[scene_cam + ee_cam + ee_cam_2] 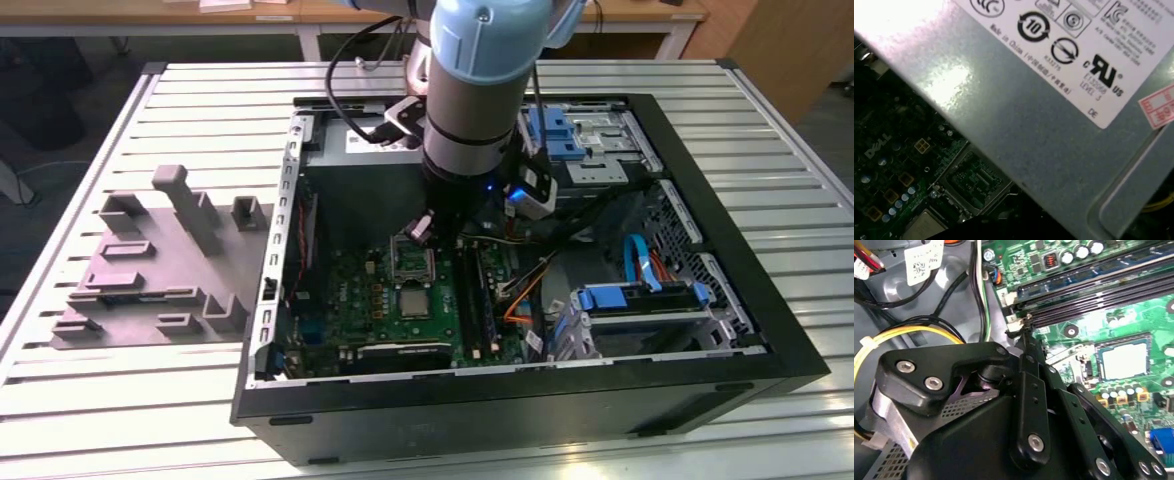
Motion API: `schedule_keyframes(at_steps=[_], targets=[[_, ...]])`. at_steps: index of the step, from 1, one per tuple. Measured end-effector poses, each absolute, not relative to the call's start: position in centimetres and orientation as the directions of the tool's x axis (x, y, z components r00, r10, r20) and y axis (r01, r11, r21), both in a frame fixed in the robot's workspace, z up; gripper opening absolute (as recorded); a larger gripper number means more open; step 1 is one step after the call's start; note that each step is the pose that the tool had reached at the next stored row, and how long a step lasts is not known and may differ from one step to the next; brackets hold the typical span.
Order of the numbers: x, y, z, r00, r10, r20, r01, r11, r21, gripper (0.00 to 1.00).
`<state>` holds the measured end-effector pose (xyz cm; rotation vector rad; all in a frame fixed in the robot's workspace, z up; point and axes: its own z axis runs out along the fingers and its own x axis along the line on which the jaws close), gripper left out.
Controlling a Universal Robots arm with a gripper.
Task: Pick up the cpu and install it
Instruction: 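Close the cpu cover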
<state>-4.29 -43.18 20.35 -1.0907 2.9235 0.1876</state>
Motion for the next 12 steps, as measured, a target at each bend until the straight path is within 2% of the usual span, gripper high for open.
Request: schedule_keyframes(at_steps=[12], targets=[[-4.3, -43.0, 21.8, -0.754, -0.654, -0.053, -0.656, 0.748, 0.103, 0.11]])
